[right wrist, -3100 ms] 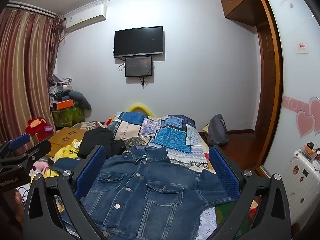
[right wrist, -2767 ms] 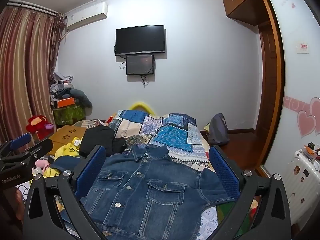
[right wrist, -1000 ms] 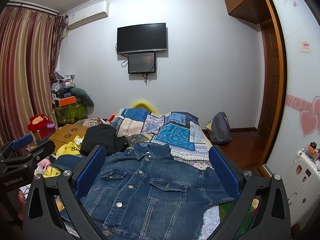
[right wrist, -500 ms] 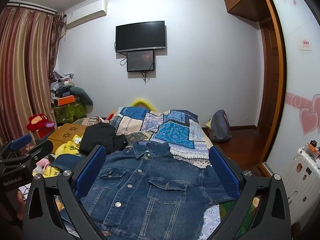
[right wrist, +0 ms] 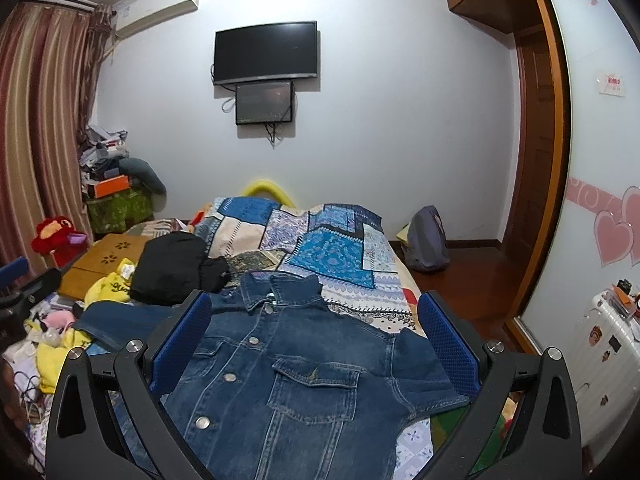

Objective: Fold large clothes
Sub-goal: 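Grasp the denim jacket sleeve with the left gripper and lift it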

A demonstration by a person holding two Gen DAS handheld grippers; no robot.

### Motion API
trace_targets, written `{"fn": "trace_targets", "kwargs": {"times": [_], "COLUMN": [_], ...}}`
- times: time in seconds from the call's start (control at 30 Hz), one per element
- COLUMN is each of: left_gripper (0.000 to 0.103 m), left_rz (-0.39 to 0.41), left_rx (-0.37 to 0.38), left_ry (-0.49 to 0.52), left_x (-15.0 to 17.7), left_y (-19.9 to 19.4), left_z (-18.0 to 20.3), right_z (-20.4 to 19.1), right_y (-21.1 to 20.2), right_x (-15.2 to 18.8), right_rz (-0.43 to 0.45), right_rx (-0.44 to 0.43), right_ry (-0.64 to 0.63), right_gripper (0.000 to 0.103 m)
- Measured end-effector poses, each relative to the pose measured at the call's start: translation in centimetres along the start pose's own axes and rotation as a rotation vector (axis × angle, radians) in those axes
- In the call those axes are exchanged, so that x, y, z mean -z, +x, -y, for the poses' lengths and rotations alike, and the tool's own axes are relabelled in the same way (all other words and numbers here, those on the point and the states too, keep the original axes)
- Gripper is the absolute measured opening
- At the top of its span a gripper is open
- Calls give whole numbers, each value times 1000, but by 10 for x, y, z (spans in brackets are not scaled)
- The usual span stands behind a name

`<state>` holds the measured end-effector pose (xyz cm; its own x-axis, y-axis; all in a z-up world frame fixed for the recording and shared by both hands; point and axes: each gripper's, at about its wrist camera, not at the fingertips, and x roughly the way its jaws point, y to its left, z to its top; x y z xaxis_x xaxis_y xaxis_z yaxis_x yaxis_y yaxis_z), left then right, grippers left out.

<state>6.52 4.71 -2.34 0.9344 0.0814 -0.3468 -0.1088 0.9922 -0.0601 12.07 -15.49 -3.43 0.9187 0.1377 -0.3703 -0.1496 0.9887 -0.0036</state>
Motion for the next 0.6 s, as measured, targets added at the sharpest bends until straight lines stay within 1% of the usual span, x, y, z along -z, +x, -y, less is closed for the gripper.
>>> {"fn": "trace_targets", "kwargs": {"times": [0.1, 0.17, 0.3, 0.4, 0.5, 0.6], "left_gripper": [103, 103, 103, 103, 103, 103], "left_rz": [-16, -28, -55, -96, -146, -184], "left_rx": [-13, -37, -102, -159, -222, -278], "left_ry": [-26, -40, -71, -124, -172, -196], "left_x": [-5, -8, -9, -7, 1, 13], "left_y": [20, 36, 68, 95, 125, 149], "left_z": [-15, -28, -56, -86, -118, -149], "right_z": [2, 4, 3, 0, -5, -10], "right_y": [16, 28, 53, 74, 97, 120], "right_x": [-2, -7, -10, -12, -14, -11], "right_rz": [-22, -36, -61, -84, -114, -155], "right_rx": [12, 11, 16, 15, -8, -32], "right_ry": [1, 4, 4, -10, -15, -16], "right_gripper": [102, 102, 102, 102, 102, 102]}}
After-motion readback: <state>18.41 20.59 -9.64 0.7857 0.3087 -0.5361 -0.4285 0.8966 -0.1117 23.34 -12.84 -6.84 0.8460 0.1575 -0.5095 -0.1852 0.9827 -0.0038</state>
